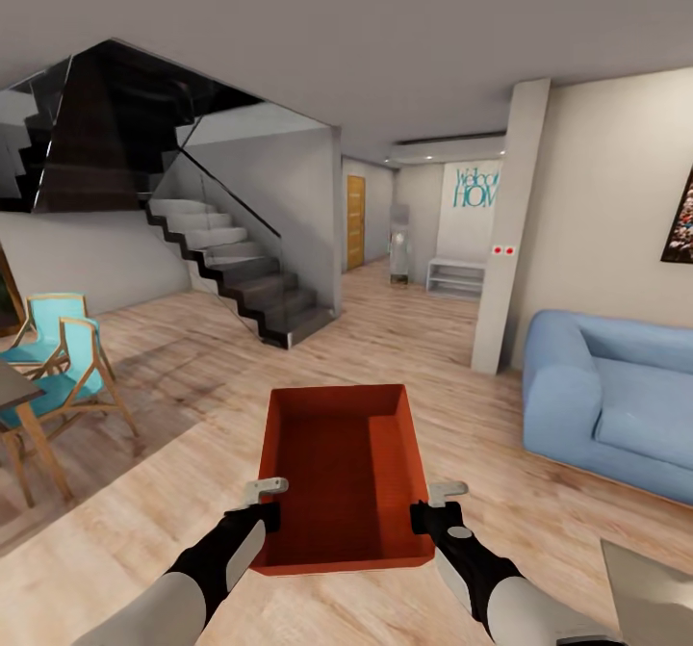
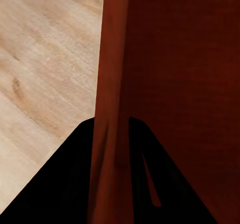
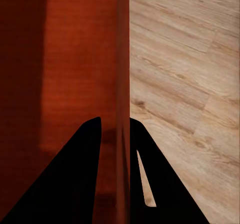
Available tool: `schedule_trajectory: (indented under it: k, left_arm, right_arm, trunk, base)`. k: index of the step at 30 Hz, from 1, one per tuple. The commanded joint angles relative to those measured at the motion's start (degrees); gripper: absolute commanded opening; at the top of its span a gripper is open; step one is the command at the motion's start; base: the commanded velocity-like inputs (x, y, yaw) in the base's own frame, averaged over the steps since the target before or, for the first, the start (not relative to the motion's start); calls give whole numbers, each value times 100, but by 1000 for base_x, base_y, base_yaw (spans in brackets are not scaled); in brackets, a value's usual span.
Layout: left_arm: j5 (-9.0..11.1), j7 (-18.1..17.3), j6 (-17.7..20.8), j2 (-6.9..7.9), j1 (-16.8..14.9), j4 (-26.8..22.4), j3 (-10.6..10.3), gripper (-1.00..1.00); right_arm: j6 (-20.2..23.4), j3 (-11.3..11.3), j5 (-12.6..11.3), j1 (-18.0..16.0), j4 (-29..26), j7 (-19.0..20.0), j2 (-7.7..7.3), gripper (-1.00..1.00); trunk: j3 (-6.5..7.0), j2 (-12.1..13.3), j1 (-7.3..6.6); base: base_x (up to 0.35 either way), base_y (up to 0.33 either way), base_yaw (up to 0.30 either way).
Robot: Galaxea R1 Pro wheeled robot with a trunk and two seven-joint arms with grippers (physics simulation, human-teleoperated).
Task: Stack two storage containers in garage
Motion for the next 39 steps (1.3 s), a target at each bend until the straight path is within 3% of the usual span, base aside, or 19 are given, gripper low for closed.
schedule_trajectory:
  k: [1,15,39]
  left_arm:
    - [-141,216,-151,240,-9,-26,205,-100]
    - [-139,216,-151,236,-9,-26,207,-100]
    - [-137,216,-152,245,-9,-26,207,-100]
  right_arm:
    - [-16,-59,24,-1,15,-37,-21,-100]
    - [-4,-59,24,-1,15,-30,-18,-100]
    - [-37,-59,35,-1,8,-42,-23,-100]
  trunk:
    - [-9,-6,4]
    - [-9,-6,4]
    - [-9,-6,4]
  base:
    - [322,0,0]
    - [322,33,-125]
    - [322,90,-3]
